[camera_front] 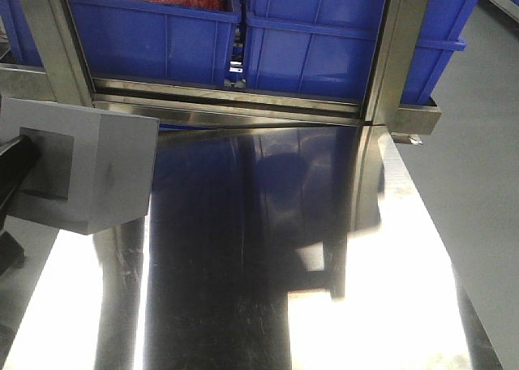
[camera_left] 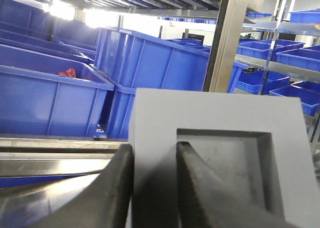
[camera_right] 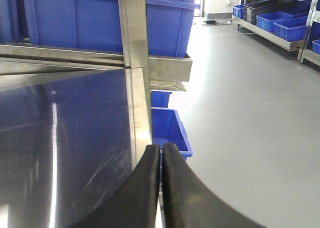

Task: Sort gray base to blue bin
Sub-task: 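Hold the block in the left gripper while the base turns away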

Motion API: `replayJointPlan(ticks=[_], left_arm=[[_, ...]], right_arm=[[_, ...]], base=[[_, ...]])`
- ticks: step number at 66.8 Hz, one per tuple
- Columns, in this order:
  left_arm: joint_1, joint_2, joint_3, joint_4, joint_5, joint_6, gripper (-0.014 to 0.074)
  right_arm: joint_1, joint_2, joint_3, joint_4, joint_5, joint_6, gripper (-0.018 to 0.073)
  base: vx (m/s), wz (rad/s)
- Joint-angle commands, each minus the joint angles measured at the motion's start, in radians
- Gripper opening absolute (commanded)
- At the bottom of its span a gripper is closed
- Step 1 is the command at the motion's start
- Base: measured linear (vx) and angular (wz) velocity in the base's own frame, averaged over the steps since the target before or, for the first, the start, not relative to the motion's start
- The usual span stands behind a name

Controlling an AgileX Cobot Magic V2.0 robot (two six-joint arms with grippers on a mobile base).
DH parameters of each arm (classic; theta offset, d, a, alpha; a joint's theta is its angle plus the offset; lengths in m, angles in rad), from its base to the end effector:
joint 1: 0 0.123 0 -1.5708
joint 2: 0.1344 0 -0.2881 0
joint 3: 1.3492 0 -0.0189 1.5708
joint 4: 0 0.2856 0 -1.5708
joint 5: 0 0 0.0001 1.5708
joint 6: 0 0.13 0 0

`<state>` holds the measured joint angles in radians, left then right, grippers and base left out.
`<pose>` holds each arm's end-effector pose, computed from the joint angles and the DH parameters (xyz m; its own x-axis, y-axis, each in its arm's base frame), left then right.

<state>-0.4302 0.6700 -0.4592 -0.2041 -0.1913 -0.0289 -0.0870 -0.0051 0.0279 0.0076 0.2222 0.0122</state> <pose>0.1980 -0.0854 0.3223 -0.0304 -0.2361 -0.9713 0.3850 0.8940 -0.2293 0.1260 -0.0108 0.1769 -0.1548 0.0332 -0.9874 0.0883 0.9959 0.0196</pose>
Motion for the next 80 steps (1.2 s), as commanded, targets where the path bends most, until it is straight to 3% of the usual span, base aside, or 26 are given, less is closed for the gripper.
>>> replayJointPlan(ticks=[1,80], left_arm=[[-0.005,-0.008,-0.031,-0.007,-0.109,-0.013,-0.0006],[-0.005,-0.008,-0.031,-0.007,-0.107,-0.013,-0.0006]], right_arm=[[-0.004,0.018,0.002,-0.008,-0.075,-0.012,-0.0005],[-0.004,0.018,0.002,-0.008,-0.075,-0.012,-0.0005]], base=[[0.00,0.00],[0.00,-0.01]])
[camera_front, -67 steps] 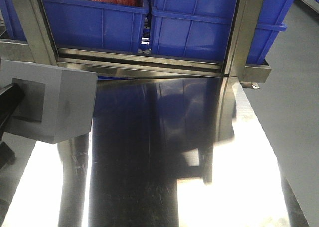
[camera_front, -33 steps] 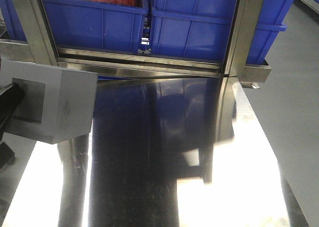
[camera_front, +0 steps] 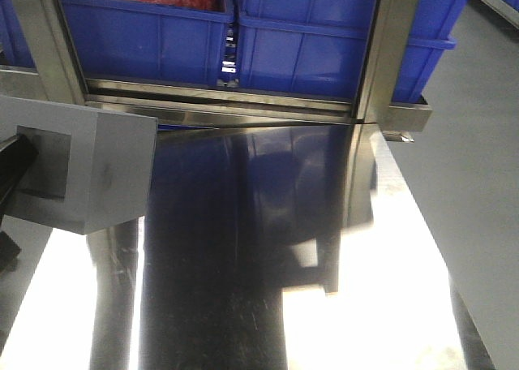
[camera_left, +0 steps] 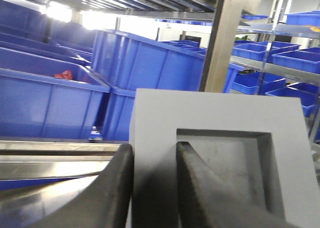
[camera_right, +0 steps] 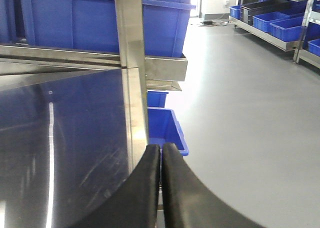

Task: Sort gray base to blue bin
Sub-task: 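Hold the block in the left gripper while the base turns away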

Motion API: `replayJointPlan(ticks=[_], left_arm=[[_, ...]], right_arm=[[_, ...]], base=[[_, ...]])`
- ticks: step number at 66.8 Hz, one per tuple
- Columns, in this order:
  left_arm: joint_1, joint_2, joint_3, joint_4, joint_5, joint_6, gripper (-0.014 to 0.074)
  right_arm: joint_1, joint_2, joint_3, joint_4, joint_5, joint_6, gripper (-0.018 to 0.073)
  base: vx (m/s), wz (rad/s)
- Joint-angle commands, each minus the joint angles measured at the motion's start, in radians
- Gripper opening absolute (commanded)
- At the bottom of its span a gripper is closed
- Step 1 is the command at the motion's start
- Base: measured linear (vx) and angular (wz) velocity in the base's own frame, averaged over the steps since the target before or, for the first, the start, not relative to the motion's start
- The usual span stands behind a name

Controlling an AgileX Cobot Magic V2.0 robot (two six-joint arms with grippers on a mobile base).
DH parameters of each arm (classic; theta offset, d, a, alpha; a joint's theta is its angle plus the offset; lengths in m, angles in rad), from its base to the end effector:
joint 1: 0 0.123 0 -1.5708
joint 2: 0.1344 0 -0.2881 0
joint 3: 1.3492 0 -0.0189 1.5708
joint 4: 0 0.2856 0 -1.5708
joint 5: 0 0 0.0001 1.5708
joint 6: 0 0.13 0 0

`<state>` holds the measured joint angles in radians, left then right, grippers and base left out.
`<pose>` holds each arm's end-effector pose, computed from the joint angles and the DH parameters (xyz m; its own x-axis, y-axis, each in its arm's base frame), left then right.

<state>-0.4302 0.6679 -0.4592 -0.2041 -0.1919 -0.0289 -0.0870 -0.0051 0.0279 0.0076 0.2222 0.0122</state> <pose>0.1976 -0.0852 0.3228 -0.0280 -0.2371 -0.9711 0.3854 0.8938 -0.2294 0.1260 -0.0108 0.1769 -0.1548 0.0332 -0.9874 0.0883 0.9959 0.0196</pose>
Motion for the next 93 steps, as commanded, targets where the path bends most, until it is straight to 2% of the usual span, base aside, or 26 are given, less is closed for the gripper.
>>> replayJointPlan(ticks=[1,18,56,93], left_arm=[[-0.005,-0.006,-0.031,-0.007,-0.107,-0.013,-0.0006],[-0.005,-0.006,-0.031,-0.007,-0.108,-0.013,-0.0006],[-0.005,-0.006,-0.031,-0.007,-0.108,-0.013,-0.0006],[-0.005,-0.006,-0.031,-0.007,-0.108,-0.013,-0.0006]], right_arm=[[-0.004,0.018,0.002,-0.008,-0.075,-0.012,-0.0005],[-0.004,0.018,0.002,-0.008,-0.075,-0.012,-0.0005],[-0.004,0.018,0.002,-0.008,-0.075,-0.012,-0.0005],[-0.004,0.018,0.002,-0.008,-0.075,-0.012,-0.0005]], base=[[-0.03,-0.12],[-0.06,-0.32],[-0.10,-0.68],[0.03,-0.44]])
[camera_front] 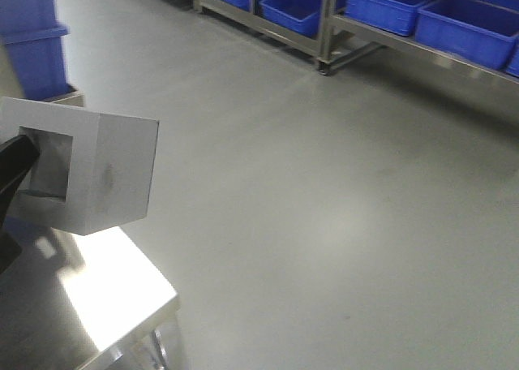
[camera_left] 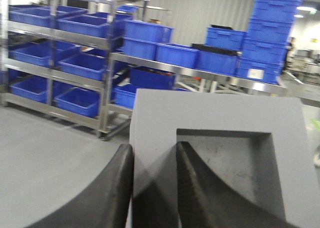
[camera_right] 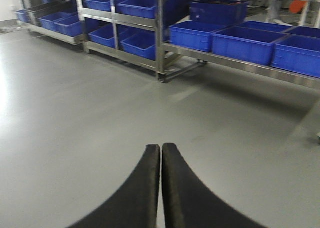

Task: Sort gray base to blue bin
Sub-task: 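Hold the block in the left gripper while the base turns away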

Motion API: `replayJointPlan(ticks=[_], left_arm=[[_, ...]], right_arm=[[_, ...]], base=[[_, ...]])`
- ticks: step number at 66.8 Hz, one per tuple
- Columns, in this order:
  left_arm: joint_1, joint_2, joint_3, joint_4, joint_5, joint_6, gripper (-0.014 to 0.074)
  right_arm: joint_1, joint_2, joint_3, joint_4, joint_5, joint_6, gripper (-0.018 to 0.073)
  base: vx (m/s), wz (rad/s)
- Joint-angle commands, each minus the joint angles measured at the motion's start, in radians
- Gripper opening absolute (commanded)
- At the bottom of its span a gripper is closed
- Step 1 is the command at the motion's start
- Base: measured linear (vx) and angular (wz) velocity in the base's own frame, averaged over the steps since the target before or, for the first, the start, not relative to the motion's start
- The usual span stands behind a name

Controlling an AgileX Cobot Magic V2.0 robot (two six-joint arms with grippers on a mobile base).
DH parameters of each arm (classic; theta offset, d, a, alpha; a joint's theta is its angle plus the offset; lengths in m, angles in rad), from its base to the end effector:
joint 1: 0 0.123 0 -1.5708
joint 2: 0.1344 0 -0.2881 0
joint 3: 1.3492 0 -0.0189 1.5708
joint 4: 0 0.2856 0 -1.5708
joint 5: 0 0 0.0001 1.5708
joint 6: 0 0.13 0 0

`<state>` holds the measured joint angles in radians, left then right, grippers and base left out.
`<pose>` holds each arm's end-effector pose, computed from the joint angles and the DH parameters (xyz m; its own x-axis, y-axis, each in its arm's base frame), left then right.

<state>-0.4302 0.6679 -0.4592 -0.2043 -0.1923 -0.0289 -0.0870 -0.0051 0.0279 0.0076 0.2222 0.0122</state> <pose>0.1976 -0.0852 0.3229 -0.0277 -0.2375 -0.9710 0.3854 0.8937 -0.2295 0.1260 -0.0108 0.1769 -0.1548 0.0332 -0.9874 0.0883 0.9959 0.0196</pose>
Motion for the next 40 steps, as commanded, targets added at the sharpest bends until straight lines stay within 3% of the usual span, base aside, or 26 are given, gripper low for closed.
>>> replayJointPlan(ticks=[1,40], left_arm=[[-0.005,-0.006,-0.031,-0.007,-0.107,-0.013,-0.0006],[-0.005,-0.005,-0.031,-0.007,-0.100,-0.013,-0.0006]], right_arm=[[-0.004,0.018,0.002,-0.008,-0.075,-0.012,-0.0005],[-0.004,0.019,0.002,-0.001,-0.072,-0.012,-0.0005]], base=[[0.09,-0.45],[0.08,-0.45]])
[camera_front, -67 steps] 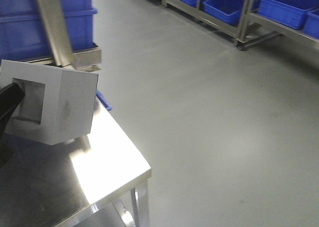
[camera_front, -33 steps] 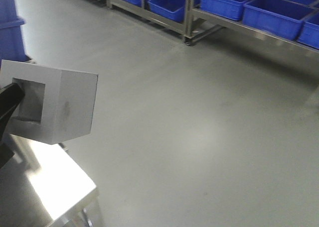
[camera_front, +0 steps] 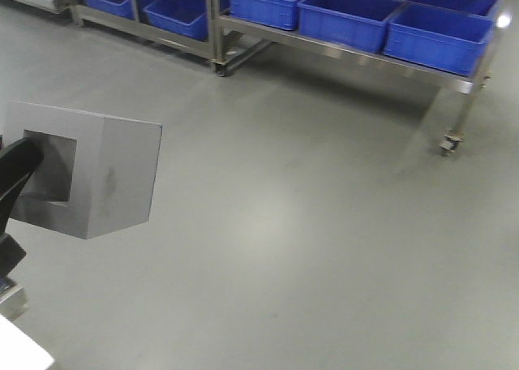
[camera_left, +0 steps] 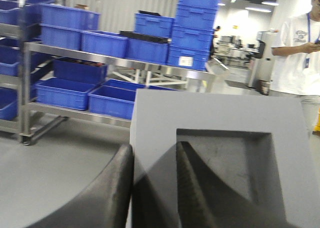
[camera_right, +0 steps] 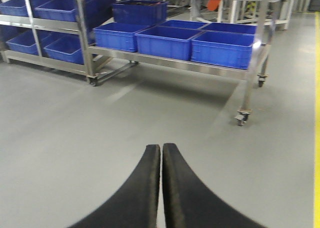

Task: Sort gray base to blue bin
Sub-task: 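Hold the block in the left gripper while the base turns away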

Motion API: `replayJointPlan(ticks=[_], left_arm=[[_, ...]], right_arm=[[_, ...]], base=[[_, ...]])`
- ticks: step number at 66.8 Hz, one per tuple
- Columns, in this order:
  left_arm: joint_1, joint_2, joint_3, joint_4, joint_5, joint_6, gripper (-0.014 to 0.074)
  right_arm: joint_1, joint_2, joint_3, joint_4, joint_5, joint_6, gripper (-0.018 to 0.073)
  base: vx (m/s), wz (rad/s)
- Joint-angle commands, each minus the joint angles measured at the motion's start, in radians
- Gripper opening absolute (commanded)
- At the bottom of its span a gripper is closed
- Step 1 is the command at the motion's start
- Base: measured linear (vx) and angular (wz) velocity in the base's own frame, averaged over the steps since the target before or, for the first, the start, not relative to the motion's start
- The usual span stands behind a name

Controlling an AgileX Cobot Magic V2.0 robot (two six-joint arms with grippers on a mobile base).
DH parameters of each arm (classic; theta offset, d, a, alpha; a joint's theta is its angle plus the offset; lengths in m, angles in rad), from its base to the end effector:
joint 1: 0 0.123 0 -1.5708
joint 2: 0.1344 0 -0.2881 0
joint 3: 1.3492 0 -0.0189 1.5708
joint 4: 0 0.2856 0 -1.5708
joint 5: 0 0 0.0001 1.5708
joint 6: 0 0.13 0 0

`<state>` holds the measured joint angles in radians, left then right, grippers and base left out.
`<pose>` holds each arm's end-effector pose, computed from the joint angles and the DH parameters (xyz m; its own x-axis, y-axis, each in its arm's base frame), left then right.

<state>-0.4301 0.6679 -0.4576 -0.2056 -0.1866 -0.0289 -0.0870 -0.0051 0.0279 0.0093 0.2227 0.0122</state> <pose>0.1976 -0.0853 0.3215 -0.0348 -0.2358 -0.9712 0.3846 0.8938 -0.2308 0.1260 -0.0107 0.1768 -0.1552 0.0349 -0.9873 0.0882 0.9959 0.0213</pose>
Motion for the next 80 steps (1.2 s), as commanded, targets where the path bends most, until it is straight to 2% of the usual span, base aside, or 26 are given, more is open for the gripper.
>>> replayJointPlan(ticks=[1,44,80], left_arm=[[-0.005,-0.005,-0.032,-0.006,-0.106,-0.013,-0.0006],[-0.005,-0.005,-0.032,-0.006,-0.107,-0.013,-0.0006],[-0.005,-0.005,-0.032,-0.006,-0.107,-0.013,-0.0006]], right_arm=[[-0.004,0.019,0.002,-0.002,-0.072,-0.012,-0.0005],[-0.004,0.019,0.002,-0.002,-0.072,-0.012,-0.0005],[-0.004,0.019,0.002,-0.002,-0.072,-0.012,-0.0005]], base=[[0.02,-0.38],[0.04,-0.46],[0.19,-0.34]])
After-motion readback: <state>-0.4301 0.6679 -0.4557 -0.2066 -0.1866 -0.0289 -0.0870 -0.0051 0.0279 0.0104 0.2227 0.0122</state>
